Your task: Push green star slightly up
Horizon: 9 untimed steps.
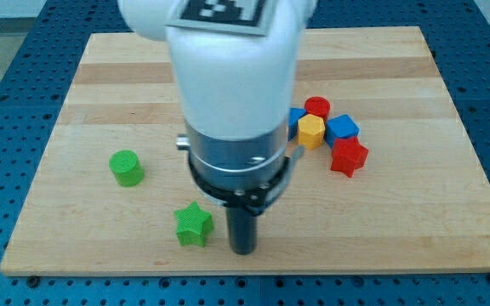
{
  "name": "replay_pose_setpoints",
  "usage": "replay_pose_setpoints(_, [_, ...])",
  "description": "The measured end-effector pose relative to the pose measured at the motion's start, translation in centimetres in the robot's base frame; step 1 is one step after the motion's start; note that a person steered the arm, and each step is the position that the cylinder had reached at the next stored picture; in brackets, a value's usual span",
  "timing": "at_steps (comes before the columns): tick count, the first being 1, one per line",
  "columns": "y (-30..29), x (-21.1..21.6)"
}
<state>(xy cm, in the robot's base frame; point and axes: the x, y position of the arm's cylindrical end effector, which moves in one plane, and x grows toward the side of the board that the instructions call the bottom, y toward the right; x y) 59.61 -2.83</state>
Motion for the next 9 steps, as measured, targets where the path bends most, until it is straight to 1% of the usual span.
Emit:
replay_pose_setpoints(1, [-2.3, 2.3])
replay_pose_setpoints(2, [-5.1, 0.5])
replay_pose_setpoints(3, [-2.1, -3.2])
replay_pose_setpoints(4, [0.3, -5.6])
replay_pose_setpoints(5, [0.3, -5.6])
replay_pose_setpoints(6, [0.3, -3.8])
replay_pose_setpoints(7, [-2.3, -3.0])
replay_pose_setpoints(8, [-6.6, -3.0])
replay_pose_setpoints(9, [-8.3, -3.1])
